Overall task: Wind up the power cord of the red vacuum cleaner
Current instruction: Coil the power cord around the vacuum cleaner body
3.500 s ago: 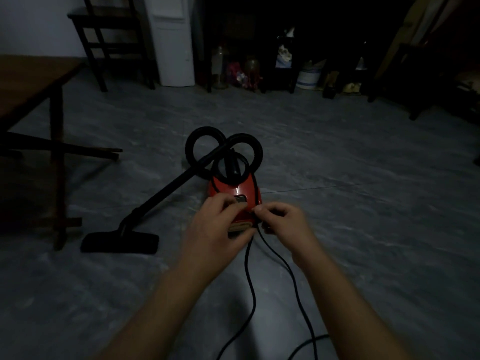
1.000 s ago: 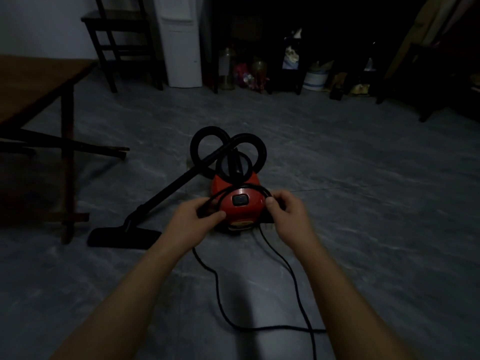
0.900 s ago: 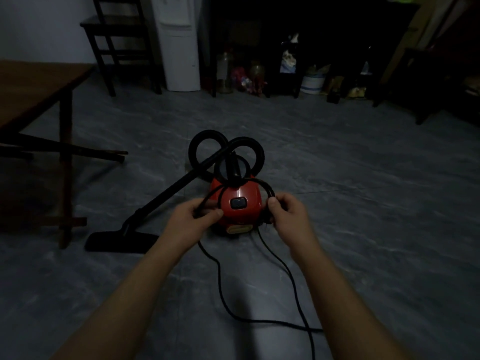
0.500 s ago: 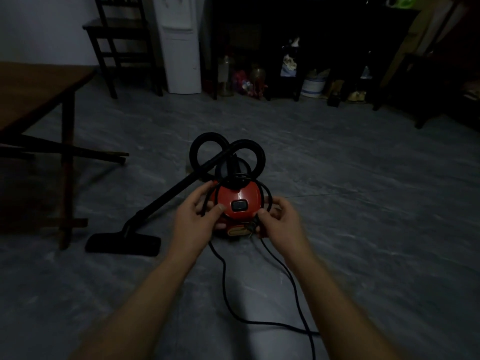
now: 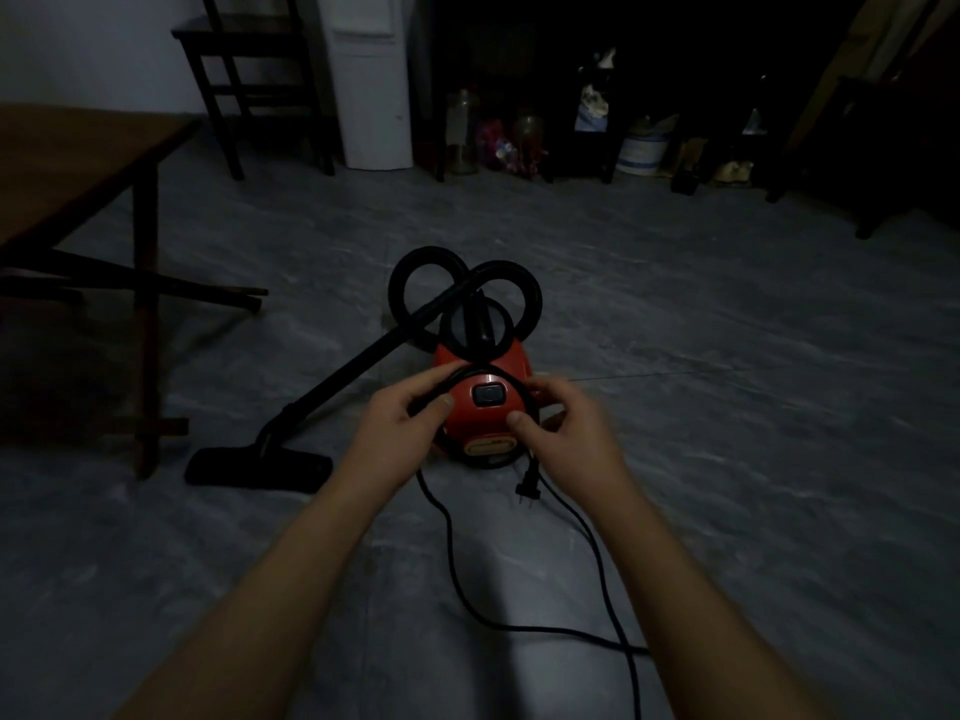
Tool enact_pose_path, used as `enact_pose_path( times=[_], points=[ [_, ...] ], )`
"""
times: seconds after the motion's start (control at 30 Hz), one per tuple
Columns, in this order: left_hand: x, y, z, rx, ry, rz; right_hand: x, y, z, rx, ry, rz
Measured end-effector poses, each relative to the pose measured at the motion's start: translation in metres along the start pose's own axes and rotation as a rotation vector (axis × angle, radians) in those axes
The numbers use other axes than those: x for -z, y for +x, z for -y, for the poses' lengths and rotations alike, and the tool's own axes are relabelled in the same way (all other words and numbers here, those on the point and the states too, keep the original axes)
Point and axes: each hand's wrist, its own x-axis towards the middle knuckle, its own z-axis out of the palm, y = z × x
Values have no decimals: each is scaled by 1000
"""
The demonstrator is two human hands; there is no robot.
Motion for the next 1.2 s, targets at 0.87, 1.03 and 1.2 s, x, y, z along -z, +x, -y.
enact_pose_path(
  times=[0.87,1.03,1.2],
  points=[
    [-2,-3,-1,43,33,44,8,2,4,7,142,-251],
    [-5,-5,-3,13,32,55,4,3,3,64,104,-129],
    [-6,-5,-5,24,-30,54,-5,2,2,163,-33,-18]
  ],
)
